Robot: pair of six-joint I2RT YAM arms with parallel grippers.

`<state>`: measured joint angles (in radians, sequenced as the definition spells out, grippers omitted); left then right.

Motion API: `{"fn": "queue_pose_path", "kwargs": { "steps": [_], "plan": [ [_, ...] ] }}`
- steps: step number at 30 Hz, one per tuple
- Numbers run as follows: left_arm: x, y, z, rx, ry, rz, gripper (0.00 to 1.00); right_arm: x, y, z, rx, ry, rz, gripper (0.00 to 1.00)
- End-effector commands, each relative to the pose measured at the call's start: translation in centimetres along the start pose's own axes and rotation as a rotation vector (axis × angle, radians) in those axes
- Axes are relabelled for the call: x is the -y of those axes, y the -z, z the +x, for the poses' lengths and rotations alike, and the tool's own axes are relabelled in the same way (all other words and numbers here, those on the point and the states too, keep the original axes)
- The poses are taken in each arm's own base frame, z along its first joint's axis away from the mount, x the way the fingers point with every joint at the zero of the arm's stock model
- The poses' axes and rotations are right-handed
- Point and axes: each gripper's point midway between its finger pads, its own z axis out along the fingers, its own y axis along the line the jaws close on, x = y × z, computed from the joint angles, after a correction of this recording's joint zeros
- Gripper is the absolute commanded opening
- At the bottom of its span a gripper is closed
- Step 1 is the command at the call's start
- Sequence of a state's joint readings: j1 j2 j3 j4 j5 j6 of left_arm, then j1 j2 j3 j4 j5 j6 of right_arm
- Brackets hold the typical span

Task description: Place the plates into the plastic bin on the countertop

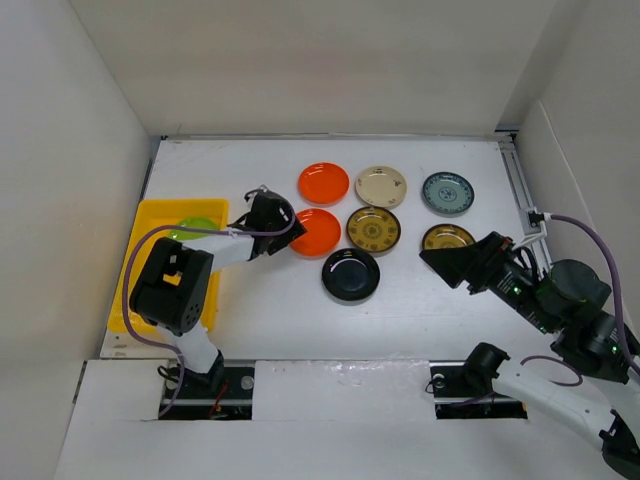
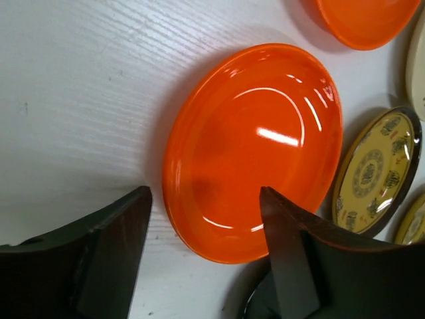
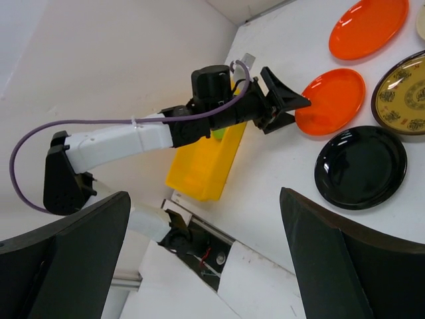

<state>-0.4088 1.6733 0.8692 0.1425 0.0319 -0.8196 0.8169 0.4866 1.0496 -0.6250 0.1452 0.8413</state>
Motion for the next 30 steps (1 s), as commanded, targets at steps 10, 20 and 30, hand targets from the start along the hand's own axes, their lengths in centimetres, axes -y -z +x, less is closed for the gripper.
{"fn": "queue_pose_path", "kwargs": {
  "steps": [10,20,30],
  "plan": [
    [-1.8,-1.3,-1.0,0.013,0.082,-0.063,0.00,-1.3,0.8,-1.2,0.042,0.003,-0.053,1.00],
    [0.6,10.7,-13.3,0.400,0.132,-0.134,0.00,-1.2,1.1,-1.2,0.042,0.003,-0.053,1.00],
    [-13.0,18.5,-19.3,0.509,0.388,-0.281,0.00,-1.4,1.5,-1.6,0.054,0.021,-0.066,1.00]
  ]
}}
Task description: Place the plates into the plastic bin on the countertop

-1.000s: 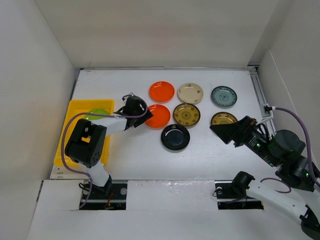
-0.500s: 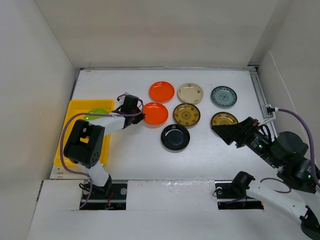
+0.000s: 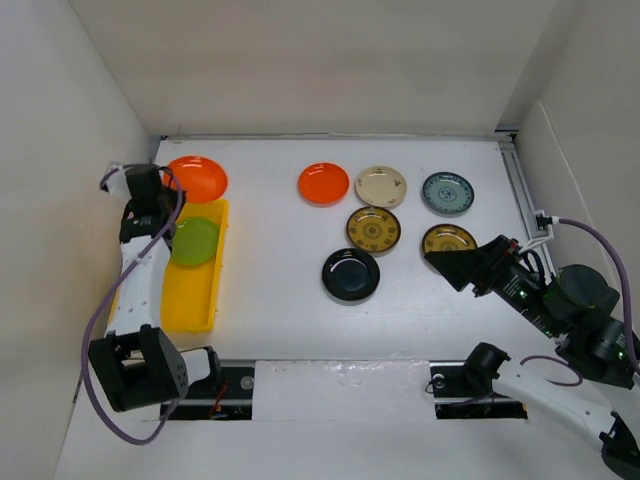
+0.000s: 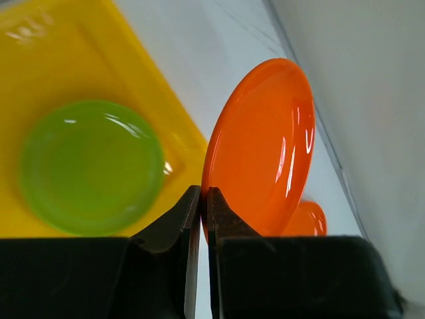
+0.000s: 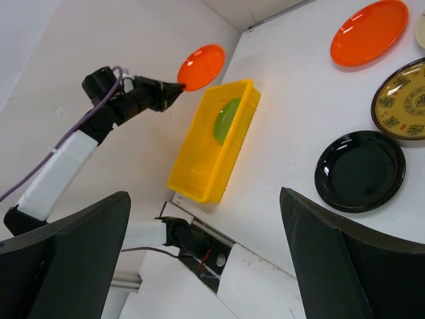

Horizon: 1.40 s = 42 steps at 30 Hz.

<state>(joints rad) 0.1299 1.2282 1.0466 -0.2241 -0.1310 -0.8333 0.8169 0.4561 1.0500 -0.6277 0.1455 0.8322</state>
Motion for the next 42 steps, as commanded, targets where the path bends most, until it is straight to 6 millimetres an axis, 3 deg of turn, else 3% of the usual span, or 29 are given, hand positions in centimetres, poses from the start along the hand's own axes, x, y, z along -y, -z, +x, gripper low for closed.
{"fn": "queue_pose_path", "kwargs": {
  "steps": [1,4,12,13,15,16,18,19,21,23,24,25,27,28,31,32,33,35,37,39,42],
  "plan": [
    [-5.8,0.1,-0.5,-0.041,0.010,-0.114,0.00,-1.2,0.6,-1.2,0.036,0.015,-0.045,1.00],
    [-8.7,-0.8,-0.8,-0.029,0.014,-0.185,0.00,-1.2,0.6,-1.2,0.036,0.025,-0.045,1.00],
    [-11.8,-2.6,0.8,-0.073,0.017,-0.320,0.00,-1.9,0.7,-1.1,0.021,0.024,-0.075,1.00],
    [-11.5,-2.6,0.5,-0.067,0.018,-0.314,0.08,-2.0,1.0,-1.3,0.027,0.023,-0.082,1.00],
    [-11.3,-2.4,0.3,-0.059,0.019,-0.306,0.41,-2.0,1.0,-1.3,0.028,0.023,-0.082,1.00],
    [-11.1,-2.3,0.2,-0.060,0.019,-0.307,0.72,-1.9,1.3,-1.2,0.027,0.023,-0.081,1.00],
    [-10.0,-1.1,-0.9,-0.028,0.023,-0.273,0.92,-1.7,1.3,-1.1,0.020,0.024,-0.074,1.00],
    [-9.7,-0.6,-1.6,-0.008,0.012,-0.268,0.99,-2.0,1.4,-1.3,0.026,0.023,-0.080,1.00],
    [-7.5,1.0,-2.4,0.020,-0.034,-0.199,0.99,-1.8,1.7,-1.4,0.033,0.023,-0.074,1.00],
    [-4.3,2.4,-1.0,-0.014,-0.090,-0.088,0.99,-1.8,1.8,-2.0,0.057,0.020,-0.065,1.00],
    [-1.6,3.7,-0.9,0.001,-0.110,0.033,0.99,-1.7,1.8,-2.1,0.064,0.020,-0.058,1.00],
    [1.3,5.0,1.8,-0.061,-0.163,0.152,0.99,-1.4,1.7,-2.1,0.065,0.021,-0.046,1.00],
    [4.1,6.6,6.3,-0.175,-0.219,0.303,0.99,-1.2,1.7,-2.3,0.076,0.020,-0.035,1.00],
    [6.5,8.4,9.7,-0.241,-0.264,0.400,0.99,-1.1,1.7,-2.5,0.085,0.020,-0.027,1.00],
    [8.5,10.0,16.9,-0.385,-0.352,0.507,0.99,-1.1,1.9,-2.6,0.084,0.020,-0.026,1.00],
    [8.6,11.4,20.5,-0.456,-0.412,0.537,0.99,-0.9,1.6,-2.6,0.085,0.021,-0.013,1.00],
    [7.9,11.1,22.2,-0.481,-0.428,0.506,0.99,-0.9,1.6,-2.6,0.085,0.021,-0.013,1.00],
    [7.4,10.6,25.3,-0.538,-0.451,0.508,0.99,-0.8,1.6,-2.4,0.079,0.023,-0.006,1.00],
    [5.7,11.1,28.4,-0.595,-0.473,0.506,0.99,-0.9,1.6,-2.3,0.072,0.023,-0.012,1.00],
    [5.2,11.9,31.3,-0.658,-0.493,0.544,0.99,-0.9,1.9,-2.2,0.067,0.023,-0.019,1.00],
    [3.5,11.6,34.4,-0.718,-0.541,0.526,0.98,-0.8,2.2,-2.1,0.066,0.023,-0.020,1.00]
  ]
}}
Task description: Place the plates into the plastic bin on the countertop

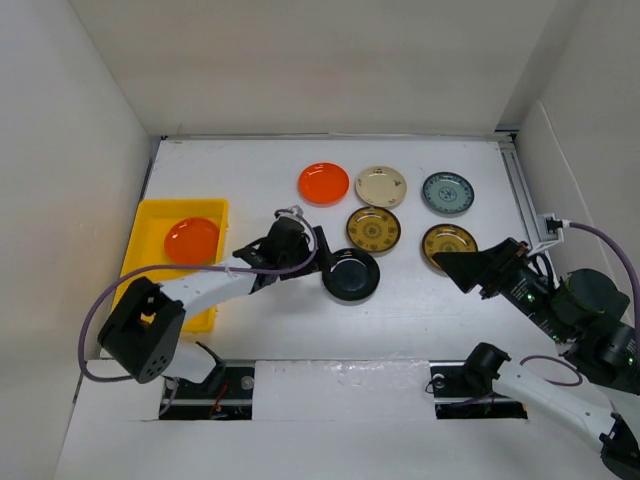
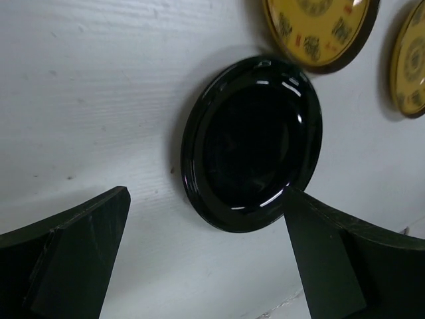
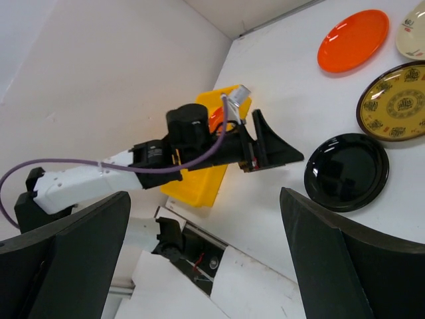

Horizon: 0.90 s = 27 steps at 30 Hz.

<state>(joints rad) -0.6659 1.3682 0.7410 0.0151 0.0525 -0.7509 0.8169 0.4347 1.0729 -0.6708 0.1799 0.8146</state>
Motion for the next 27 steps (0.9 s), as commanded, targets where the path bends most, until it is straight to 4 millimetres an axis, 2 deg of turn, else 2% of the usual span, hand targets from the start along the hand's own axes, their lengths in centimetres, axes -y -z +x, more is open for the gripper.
{"fn": "queue_pose_path", "kwargs": {
  "steps": [1,3,6,8,10,11,12,14,18,19,20,21,23,24,27],
  "plan": [
    [2.9,-1.2,0.8,0.004,-0.021,0.106,0.98,-1.1,1.2,-1.6,0.047,0.005,-0.035,1.00],
    [2.0,-2.2,1.7,-0.019,-0.010,0.081,0.96,-1.1,1.2,-1.6,0.047,0.005,-0.035,1.00],
    [0.4,-2.8,3.1,-0.050,0.002,0.046,0.87,-0.9,1.3,-1.4,0.047,0.005,-0.035,1.00],
    [-0.1,-3.0,3.7,-0.064,0.012,0.030,0.77,-0.9,1.3,-1.4,0.047,0.005,-0.035,1.00],
    [-1.1,-3.6,4.2,-0.077,0.012,-0.008,0.71,-1.1,1.3,-1.6,0.053,0.003,-0.042,1.00],
    [-1.0,-3.6,4.1,-0.071,0.012,-0.001,0.66,-1.1,1.3,-1.6,0.053,0.003,-0.042,1.00],
    [-1.6,-3.9,4.6,-0.086,0.011,-0.019,0.56,-1.1,1.3,-1.6,0.053,0.003,-0.042,1.00],
    [-1.6,-4.3,4.9,-0.094,0.012,-0.014,0.49,-1.0,1.1,-1.5,0.053,0.003,-0.042,1.00],
    [-1.5,-4.8,5.3,-0.102,0.022,0.007,0.48,-1.3,1.1,-1.5,0.052,-0.008,-0.055,1.00],
    [-1.5,-5.0,5.3,-0.102,0.022,0.007,0.45,-1.0,0.9,-1.2,0.046,-0.006,-0.048,1.00],
    [-1.5,-5.0,5.3,-0.102,0.031,0.006,0.40,-1.0,0.9,-1.2,0.046,-0.006,-0.048,1.00],
    [-2.0,-5.1,5.7,-0.117,0.031,-0.011,0.24,-1.0,0.9,-1.2,0.046,-0.006,-0.048,1.00],
    [-2.1,-5.2,5.1,-0.097,0.039,-0.038,0.07,-1.0,0.9,-1.2,0.046,-0.006,-0.048,1.00],
    [-2.8,-4.9,5.4,-0.107,0.047,-0.077,0.00,-1.2,1.1,-1.4,0.047,-0.006,-0.049,1.00],
    [-2.5,-3.8,3.7,-0.057,0.053,-0.107,0.00,-1.3,1.4,-1.6,0.048,-0.007,-0.050,1.00]
  ]
}}
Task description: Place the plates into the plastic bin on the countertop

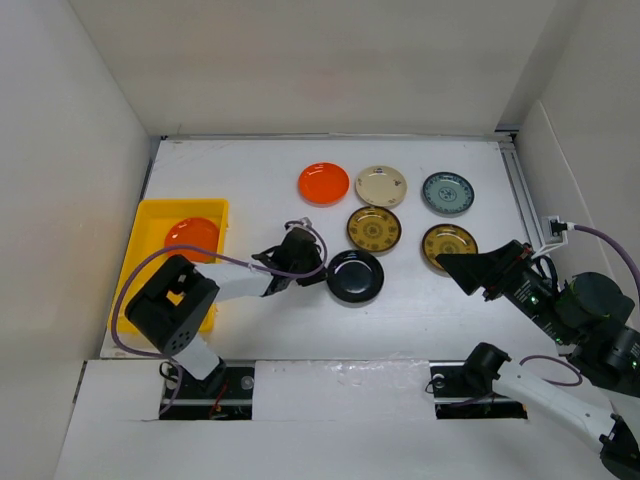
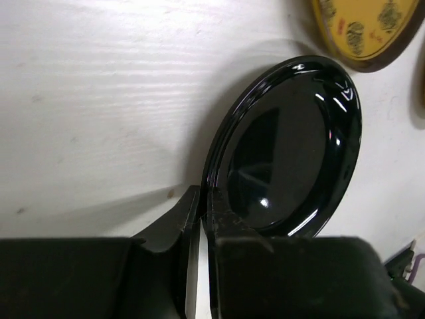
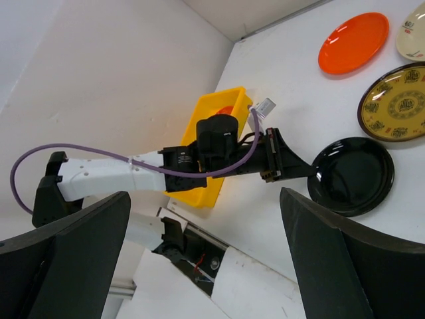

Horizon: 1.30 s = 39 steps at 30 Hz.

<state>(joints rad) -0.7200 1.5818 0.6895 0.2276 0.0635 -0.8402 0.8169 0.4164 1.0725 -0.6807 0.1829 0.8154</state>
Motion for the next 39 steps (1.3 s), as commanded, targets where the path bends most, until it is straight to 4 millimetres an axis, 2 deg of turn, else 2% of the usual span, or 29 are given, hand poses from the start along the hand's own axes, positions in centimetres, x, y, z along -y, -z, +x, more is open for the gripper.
{"fn": "queue_pose_path", "kwargs": {
  "steps": [1,2,3,4,5,7,8,10,11,12,13,15,16,18,19,20,22,24,25,26,28,30,35,36,37,39],
  "plan": [
    [-0.4,2.7,-1.3,0.043,-0.004,-0.067,0.00,-1.4,0.8,-1.4,0.041,-0.004,-0.047,1.00],
    [-0.5,3.6,-2.5,0.087,0.004,-0.078,0.00,-1.4,0.8,-1.4,0.041,-0.004,-0.047,1.00],
    [0.5,4.8,-3.8,0.129,0.005,-0.063,0.00,-1.4,0.8,-1.4,0.041,-0.004,-0.047,1.00],
    [0.8,7.1,-5.3,0.177,0.033,-0.056,0.00,-1.4,1.1,-1.6,0.047,-0.006,-0.053,1.00],
    [0.1,8.4,-7.4,0.231,0.072,-0.072,0.00,-1.4,1.1,-1.6,0.047,-0.006,-0.053,1.00],
    [0.2,11.1,-10.7,0.315,0.107,-0.057,0.00,-1.4,0.9,-1.5,0.048,-0.006,-0.054,1.00],
    [-1.2,13.0,-12.8,0.371,0.144,-0.082,0.00,-1.5,0.9,-1.6,0.054,-0.008,-0.061,1.00],
    [-2.4,15.4,-15.7,0.440,0.164,-0.116,0.00,-1.5,0.7,-1.5,0.054,-0.008,-0.061,1.00],
    [-4.0,16.0,-16.1,0.438,0.197,-0.166,0.00,-1.6,0.7,-1.4,0.047,-0.008,-0.067,1.00],
    [-6.2,17.5,-18.0,0.493,0.251,-0.213,0.00,-1.3,0.5,-1.1,0.041,-0.006,-0.061,1.00],
    [-7.4,18.2,-18.8,0.518,0.283,-0.239,0.00,-1.3,0.5,-1.1,0.041,-0.006,-0.061,1.00],
    [-10.6,19.8,-19.9,0.565,0.368,-0.304,0.00,-1.4,0.3,-1.1,0.041,-0.006,-0.061,1.00],
    [-13.3,21.3,-21.0,0.615,0.440,-0.351,0.00,-1.4,0.3,-1.1,0.041,-0.006,-0.061,1.00],
    [-15.8,22.8,-21.8,0.664,0.509,-0.394,0.00,-1.6,0.3,-1.3,0.047,-0.008,-0.067,1.00],
    [-18.1,23.7,-22.2,0.687,0.568,-0.431,0.00,-1.5,0.0,-1.2,0.042,0.005,-0.060,1.00],
    [-18.8,24.2,-22.3,0.701,0.586,-0.444,0.00,-1.8,0.2,-1.3,0.041,0.003,-0.073,1.00],
    [-21.3,24.7,-22.6,0.724,0.647,-0.503,0.00,-1.8,0.1,-1.3,0.035,0.016,-0.067,1.00],
    [-22.8,24.7,-22.8,0.734,0.681,-0.530,0.00,-2.1,0.3,-1.6,0.041,0.014,-0.073,1.00],
    [-23.9,24.0,-22.5,0.705,0.702,-0.556,0.00,-2.0,0.3,-1.6,0.042,0.023,-0.073,1.00],
    [-24.7,24.0,-22.6,0.723,0.717,-0.594,0.00,-2.1,0.3,-1.4,0.035,0.024,-0.079,1.00],
    [-25.3,23.9,-23.1,0.722,0.722,-0.620,0.00,-2.1,0.3,-1.4,0.035,0.024,-0.079,1.00],
    [-26.7,22.8,-22.3,0.672,0.742,-0.678,0.00,-2.0,0.3,-1.3,0.029,0.025,-0.073,1.00],
    [-27.0,23.1,-22.3,0.689,0.766,-0.699,0.00,-2.0,0.6,-1.4,0.035,0.024,-0.079,1.00],
    [-26.8,23.4,-22.2,0.699,0.764,-0.693,0.04,-2.0,0.6,-1.4,0.035,0.024,-0.079,1.00],
    [-26.8,23.4,-22.2,0.699,0.764,-0.693,0.26,-2.0,0.6,-1.4,0.035,0.024,-0.079,1.00],
    [-25.7,24.7,-22.8,0.716,0.742,-0.674,0.70,-2.0,0.6,-1.4,0.035,0.024,-0.079,1.00]
  ]
}}
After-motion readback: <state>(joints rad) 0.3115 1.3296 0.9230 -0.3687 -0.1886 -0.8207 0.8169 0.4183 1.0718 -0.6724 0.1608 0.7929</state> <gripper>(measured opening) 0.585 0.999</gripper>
